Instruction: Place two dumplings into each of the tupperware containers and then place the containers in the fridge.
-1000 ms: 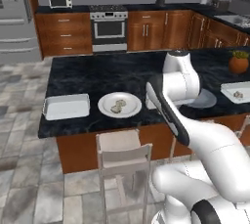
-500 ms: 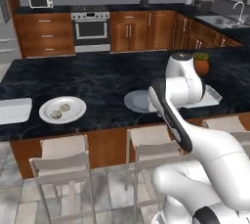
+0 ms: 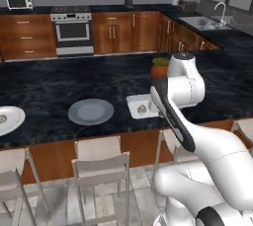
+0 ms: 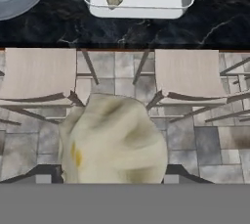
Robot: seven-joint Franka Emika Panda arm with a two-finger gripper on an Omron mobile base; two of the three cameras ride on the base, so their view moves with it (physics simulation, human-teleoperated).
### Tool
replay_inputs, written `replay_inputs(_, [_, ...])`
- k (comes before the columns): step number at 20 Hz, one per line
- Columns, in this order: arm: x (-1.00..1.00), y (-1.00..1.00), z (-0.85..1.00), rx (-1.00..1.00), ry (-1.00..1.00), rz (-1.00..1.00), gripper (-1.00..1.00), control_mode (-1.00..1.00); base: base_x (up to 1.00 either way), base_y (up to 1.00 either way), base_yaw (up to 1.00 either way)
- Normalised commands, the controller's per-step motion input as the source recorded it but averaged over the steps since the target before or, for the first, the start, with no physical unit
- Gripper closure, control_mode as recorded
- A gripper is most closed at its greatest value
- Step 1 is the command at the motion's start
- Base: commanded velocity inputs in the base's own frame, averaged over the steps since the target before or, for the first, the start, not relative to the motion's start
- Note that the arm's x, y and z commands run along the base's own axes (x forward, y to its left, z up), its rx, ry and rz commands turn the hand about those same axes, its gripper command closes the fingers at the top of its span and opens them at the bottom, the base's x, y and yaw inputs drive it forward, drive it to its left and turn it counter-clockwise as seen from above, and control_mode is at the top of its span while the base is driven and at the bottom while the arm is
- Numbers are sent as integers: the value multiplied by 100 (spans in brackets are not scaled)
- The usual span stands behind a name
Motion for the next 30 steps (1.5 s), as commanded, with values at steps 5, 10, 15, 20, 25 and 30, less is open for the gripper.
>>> replay_inputs(5, [0, 0, 0, 0, 0, 0, 100, 100, 63, -64, -5])
replay_inputs(10, [0, 0, 0, 0, 0, 0, 100, 100, 16, 10, -9])
replay_inputs(15, [0, 0, 0, 0, 0, 0, 100, 100, 32, 48, 0])
replay_inputs(20, [0, 0, 0, 0, 0, 0, 100, 100, 59, 18, 3])
replay_inputs(25, [17, 0, 0, 0, 1, 0, 100, -100, 65, 0, 0])
replay_inputs(30, [100, 0, -13, 2, 4, 2, 100, -100, 0, 0, 0])
